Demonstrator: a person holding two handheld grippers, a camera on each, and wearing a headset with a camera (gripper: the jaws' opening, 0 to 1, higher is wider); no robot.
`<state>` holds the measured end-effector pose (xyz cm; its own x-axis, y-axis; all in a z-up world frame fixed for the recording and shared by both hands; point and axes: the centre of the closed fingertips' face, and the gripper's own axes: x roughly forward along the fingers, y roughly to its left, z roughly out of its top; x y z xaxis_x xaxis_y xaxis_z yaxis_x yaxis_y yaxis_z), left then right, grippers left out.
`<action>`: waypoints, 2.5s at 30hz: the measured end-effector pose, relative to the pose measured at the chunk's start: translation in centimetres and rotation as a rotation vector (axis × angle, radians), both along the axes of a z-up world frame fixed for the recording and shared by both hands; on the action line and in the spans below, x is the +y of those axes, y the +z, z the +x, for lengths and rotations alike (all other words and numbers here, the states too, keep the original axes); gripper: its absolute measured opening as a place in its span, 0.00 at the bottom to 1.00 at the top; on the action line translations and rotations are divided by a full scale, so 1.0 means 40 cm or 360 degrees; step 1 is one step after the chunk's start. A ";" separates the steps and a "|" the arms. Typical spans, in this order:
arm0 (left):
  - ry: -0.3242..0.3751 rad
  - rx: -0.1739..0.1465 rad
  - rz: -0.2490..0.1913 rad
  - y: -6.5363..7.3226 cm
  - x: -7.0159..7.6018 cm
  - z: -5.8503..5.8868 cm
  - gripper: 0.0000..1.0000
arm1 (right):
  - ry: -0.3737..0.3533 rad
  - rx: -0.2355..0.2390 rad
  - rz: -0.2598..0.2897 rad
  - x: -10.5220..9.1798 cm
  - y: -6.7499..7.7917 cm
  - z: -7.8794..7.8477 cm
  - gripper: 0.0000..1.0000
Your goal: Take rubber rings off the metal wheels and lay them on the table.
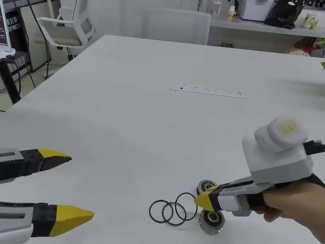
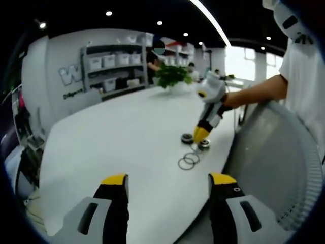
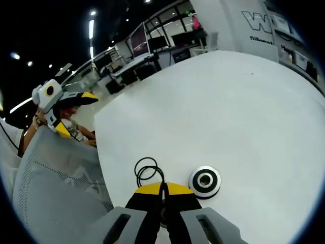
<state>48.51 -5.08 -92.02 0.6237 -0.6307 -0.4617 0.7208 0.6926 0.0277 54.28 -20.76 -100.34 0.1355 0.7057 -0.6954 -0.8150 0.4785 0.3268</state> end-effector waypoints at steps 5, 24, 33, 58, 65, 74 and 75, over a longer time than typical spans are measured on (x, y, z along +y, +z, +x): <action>0.0001 0.0021 -0.0003 -0.010 -0.003 -0.006 0.64 | 0.0046 -0.0057 -0.0083 -0.004 -0.020 0.001 0.00; 0.0011 0.0046 0.0034 -0.019 0.000 -0.016 0.64 | -0.0001 -0.0134 -0.0131 -0.032 -0.018 0.035 0.00; -0.0011 0.0026 0.0049 0.002 -0.004 -0.004 0.64 | -0.0197 -0.0151 0.0051 -0.045 0.037 0.090 0.00; -0.0460 -0.0241 0.0174 0.192 -0.199 0.141 0.67 | -0.0489 -0.0162 0.0099 -0.170 0.046 0.156 0.00; -0.0588 -0.0266 0.0180 0.191 -0.305 0.172 0.65 | -0.0352 -0.0167 0.0068 -0.158 0.025 0.133 0.03; -0.0851 -0.0348 0.0163 0.174 -0.463 0.178 0.63 | -0.0211 -0.0200 -0.0012 -0.156 0.002 0.119 0.06; -0.0861 -0.0351 0.0136 0.173 -0.476 0.183 0.63 | -0.0210 -0.0201 -0.0014 -0.156 0.001 0.120 0.06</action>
<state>55.85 -24.14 -85.09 0.3109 -0.8522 -0.4208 0.9419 0.2171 0.2563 59.07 -27.01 -100.29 0.3132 0.6698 -0.6733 -0.7792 0.5865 0.2210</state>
